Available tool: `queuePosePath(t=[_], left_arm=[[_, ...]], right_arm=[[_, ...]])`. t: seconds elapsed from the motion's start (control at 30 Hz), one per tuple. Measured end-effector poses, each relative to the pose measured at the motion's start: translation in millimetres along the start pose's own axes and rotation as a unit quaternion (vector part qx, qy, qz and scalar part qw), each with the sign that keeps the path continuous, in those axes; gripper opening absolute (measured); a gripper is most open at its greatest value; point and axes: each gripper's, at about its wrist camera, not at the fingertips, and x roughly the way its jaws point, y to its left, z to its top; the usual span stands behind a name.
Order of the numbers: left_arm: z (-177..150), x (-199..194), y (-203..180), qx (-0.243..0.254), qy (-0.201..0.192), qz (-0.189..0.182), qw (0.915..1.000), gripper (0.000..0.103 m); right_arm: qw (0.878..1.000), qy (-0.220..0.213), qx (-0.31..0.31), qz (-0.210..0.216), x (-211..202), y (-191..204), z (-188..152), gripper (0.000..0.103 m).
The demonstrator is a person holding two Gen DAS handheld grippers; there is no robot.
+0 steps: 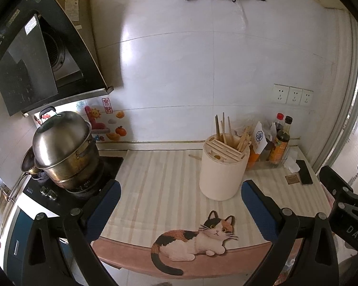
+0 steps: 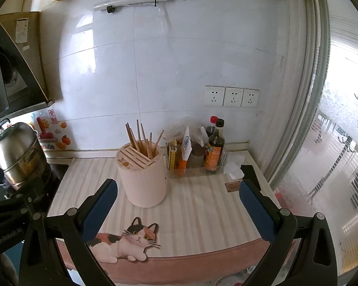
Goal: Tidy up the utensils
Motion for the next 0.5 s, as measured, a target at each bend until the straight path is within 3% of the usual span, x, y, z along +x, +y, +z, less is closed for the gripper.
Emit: queuePosePath(t=[0.5], left_arm=[[4.8,-3.6,-7.4,-0.009,-0.008,0.003,0.9999,0.103]], right_arm=[[1.000,-0.001,-0.005,0.008,2.3,-3.5,-3.0,0.103]])
